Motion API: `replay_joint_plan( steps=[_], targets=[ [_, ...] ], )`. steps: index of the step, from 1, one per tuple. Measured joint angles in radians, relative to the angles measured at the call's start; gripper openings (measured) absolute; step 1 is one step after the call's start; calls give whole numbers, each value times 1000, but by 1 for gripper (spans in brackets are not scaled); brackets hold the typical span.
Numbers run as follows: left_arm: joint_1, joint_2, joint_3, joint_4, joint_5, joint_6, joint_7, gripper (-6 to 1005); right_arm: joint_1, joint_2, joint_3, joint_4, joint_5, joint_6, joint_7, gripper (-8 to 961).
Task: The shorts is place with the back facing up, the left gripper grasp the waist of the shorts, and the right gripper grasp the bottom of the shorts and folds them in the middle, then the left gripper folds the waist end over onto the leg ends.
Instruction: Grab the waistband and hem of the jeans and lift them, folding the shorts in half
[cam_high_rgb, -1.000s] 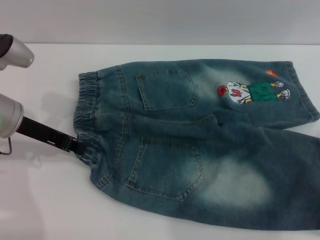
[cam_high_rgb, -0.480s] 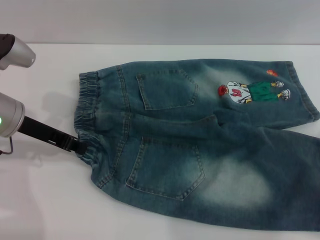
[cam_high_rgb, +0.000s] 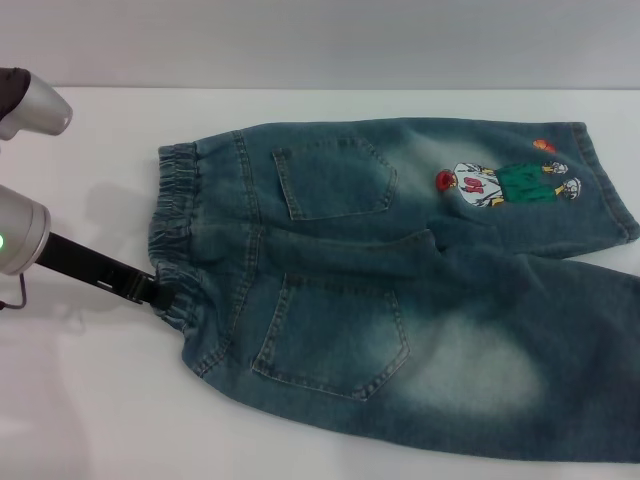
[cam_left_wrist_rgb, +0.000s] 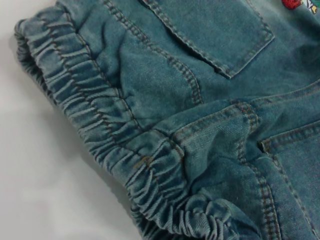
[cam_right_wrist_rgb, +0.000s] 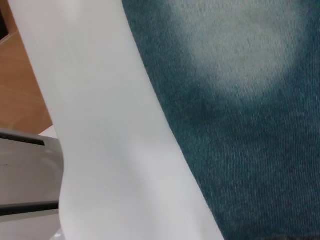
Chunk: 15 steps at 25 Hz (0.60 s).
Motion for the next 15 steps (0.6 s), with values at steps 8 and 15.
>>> replay_joint_plan(
  steps=[8, 15],
  targets=[
    [0, 0, 0, -1, 0, 0, 0, 65, -6, 9, -9, 0, 0, 7, 0, 613],
    [-1, 0, 0, 0, 0, -2, 1, 65, -6, 14, -10, 0, 5, 10, 0, 612]
  ],
)
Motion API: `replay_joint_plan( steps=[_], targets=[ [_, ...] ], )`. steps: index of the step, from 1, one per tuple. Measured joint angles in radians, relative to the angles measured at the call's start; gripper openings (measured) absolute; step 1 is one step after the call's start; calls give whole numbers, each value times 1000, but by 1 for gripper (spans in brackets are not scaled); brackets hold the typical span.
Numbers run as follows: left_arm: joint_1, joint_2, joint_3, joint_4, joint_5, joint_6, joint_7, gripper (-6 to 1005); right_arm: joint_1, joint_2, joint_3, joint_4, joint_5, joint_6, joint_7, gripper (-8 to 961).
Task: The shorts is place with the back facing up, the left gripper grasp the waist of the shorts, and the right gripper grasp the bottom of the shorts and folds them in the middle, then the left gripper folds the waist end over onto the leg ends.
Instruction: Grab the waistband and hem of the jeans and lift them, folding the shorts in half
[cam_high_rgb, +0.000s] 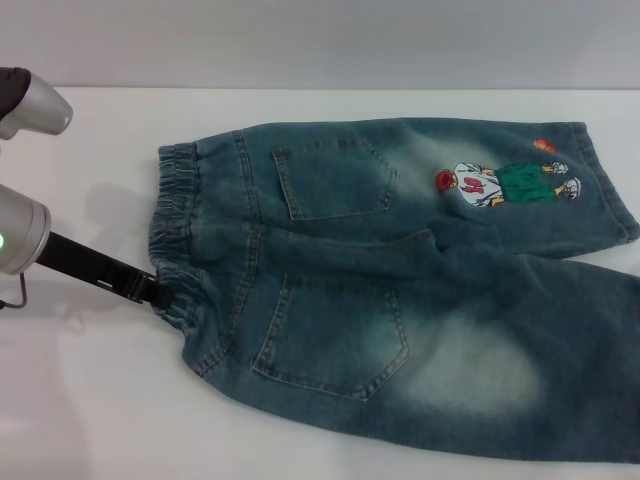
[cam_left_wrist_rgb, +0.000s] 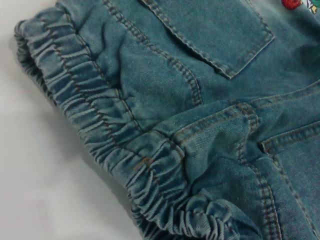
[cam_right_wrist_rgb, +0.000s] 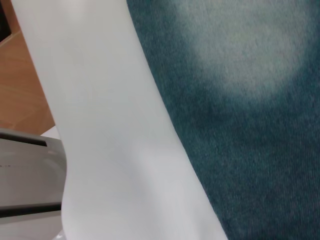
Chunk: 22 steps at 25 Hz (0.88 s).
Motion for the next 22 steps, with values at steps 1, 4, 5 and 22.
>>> replay_joint_plan(
  steps=[1, 4, 5, 22],
  targets=[
    [0, 0, 0, 0, 0, 0, 0, 64, 0, 1, 0, 0, 0, 0, 0, 612],
    [-1, 0, 0, 0, 1, -1, 0, 64, 3, 3, 0, 0, 0, 0, 0, 612],
    [-1, 0, 0, 0, 3, -1, 0, 64, 5, 4, 0, 2, 0, 0, 0, 612],
    [-1, 0, 0, -2, 6, -1, 0, 64, 4, -1, -1, 7, -6, -6, 0, 612]
  ],
)
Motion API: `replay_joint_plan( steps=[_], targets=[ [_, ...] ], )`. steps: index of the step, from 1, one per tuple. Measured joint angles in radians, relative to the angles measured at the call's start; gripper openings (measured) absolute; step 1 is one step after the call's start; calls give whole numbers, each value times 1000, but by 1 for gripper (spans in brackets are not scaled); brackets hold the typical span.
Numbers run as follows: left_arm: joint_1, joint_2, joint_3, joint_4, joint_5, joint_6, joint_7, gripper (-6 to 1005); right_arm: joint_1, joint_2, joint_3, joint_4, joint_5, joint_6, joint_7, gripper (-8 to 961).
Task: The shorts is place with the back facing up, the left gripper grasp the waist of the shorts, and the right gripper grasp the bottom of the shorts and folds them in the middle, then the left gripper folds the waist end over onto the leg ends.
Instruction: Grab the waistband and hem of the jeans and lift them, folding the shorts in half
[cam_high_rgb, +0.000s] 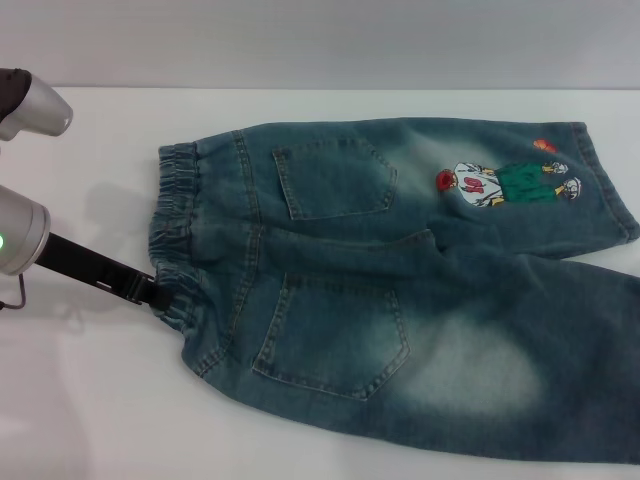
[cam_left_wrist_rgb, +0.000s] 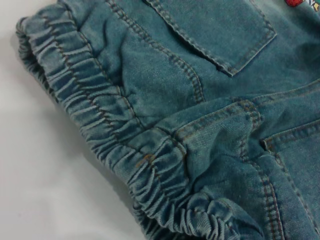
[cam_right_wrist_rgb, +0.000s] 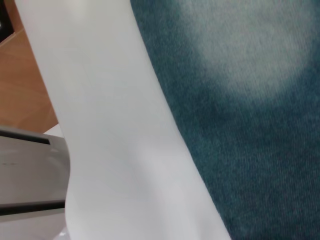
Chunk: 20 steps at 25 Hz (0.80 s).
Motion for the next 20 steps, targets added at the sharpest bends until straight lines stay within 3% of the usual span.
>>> replay_joint_plan(
  steps=[20],
  targets=[
    [-1, 0, 0, 0, 0, 0, 0, 64, -8, -2, -39, -1, 0, 20, 25, 613]
  ],
)
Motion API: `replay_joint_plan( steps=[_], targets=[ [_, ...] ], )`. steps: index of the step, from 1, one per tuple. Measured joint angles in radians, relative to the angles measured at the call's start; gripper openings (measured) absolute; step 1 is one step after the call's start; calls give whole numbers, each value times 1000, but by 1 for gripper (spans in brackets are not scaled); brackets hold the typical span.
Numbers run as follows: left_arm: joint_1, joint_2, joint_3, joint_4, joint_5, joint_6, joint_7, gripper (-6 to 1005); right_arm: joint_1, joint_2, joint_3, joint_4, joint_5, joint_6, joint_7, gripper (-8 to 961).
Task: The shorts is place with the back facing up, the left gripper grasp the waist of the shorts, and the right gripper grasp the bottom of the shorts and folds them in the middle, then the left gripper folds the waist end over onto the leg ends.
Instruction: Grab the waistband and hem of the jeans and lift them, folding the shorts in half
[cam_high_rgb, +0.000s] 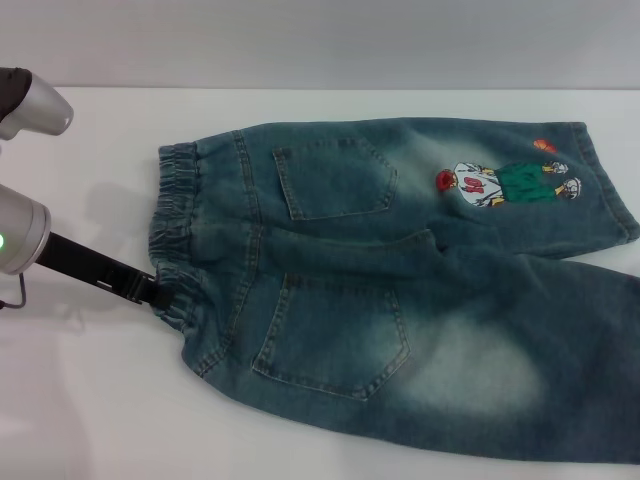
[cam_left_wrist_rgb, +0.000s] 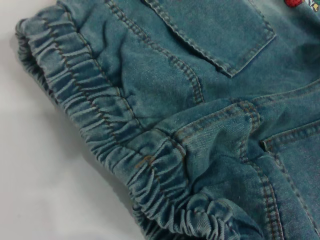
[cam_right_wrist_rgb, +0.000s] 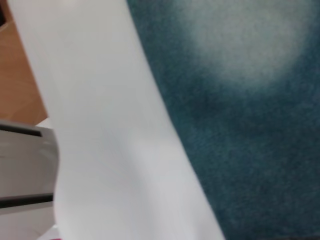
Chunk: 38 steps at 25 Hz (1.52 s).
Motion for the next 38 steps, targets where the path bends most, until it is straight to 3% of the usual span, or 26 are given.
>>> replay_joint_plan(
  steps=[30, 36, 38],
  targets=[
    [-3, 3, 0, -1, 2, -17, 0, 64, 19, 18, -51, -4, 1, 28, 5, 612],
    [-4, 4, 0, -2, 2, -23, 0, 64, 19, 18, -75, 2, 0, 34, 6, 510],
    [-5, 5, 0, -2, 2, -23, 0, 64, 20, 18, -80, 4, 0, 34, 7, 416]
  ],
)
